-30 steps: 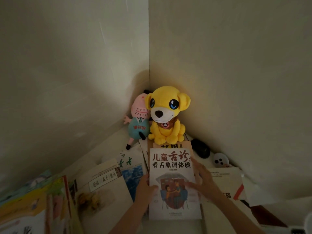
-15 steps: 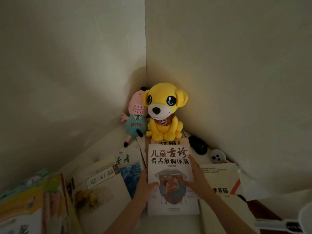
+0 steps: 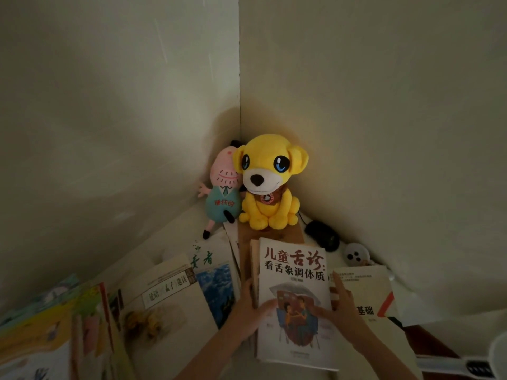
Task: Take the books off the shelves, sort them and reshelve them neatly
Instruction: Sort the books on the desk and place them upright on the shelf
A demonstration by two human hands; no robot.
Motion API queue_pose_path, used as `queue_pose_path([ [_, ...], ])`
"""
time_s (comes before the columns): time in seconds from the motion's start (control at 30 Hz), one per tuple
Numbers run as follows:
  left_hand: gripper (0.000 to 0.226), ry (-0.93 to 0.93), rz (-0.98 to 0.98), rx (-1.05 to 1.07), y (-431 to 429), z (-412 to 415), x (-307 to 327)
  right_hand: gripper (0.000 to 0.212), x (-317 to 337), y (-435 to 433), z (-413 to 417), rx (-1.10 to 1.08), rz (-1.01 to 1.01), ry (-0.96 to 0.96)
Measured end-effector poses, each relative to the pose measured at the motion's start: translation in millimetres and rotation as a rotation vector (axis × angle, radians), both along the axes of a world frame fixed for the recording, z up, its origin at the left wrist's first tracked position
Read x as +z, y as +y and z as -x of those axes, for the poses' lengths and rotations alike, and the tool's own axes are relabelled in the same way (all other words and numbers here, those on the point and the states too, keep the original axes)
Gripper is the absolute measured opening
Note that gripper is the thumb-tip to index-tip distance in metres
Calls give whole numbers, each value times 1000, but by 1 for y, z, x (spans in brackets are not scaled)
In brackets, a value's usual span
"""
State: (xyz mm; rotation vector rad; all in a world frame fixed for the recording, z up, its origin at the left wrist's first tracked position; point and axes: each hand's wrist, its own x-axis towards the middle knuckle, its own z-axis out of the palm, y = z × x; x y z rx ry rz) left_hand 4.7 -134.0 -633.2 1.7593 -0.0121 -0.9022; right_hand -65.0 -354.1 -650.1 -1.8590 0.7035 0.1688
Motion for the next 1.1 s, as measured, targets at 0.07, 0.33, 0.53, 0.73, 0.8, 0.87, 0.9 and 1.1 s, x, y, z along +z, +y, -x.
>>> queue_pose_path([
  [0.07, 75, 33, 32, 31, -2, -1, 1, 97, 2, -1, -1, -7, -74, 17],
  [0.33, 58, -136, 278, -6, -2, -4, 30, 71, 47, -3, 0, 81, -44, -149],
  [0.53, 71, -325, 323, 95, -12, -38, 55, 79, 90, -9, -42, 24, 100, -443],
  [0.73, 66, -395, 130, 78, 1, -29, 38, 85, 67, 15, -38, 91, 157, -426],
  [0.8, 60, -425, 118, 90, 1, -27, 37, 80, 58, 16, -35, 83, 132, -425],
  [0.87, 62, -468, 99, 103, 0, -25, 38, 77, 54, 17, -36, 73, 115, -433],
  [0.9, 61, -481, 96, 120, -1, -26, 38, 74, 53, 17, -36, 75, 113, -431],
  [1.1, 66, -470, 131, 202, -9, -31, 45, 66, 54, 18, -37, 54, 119, -394],
])
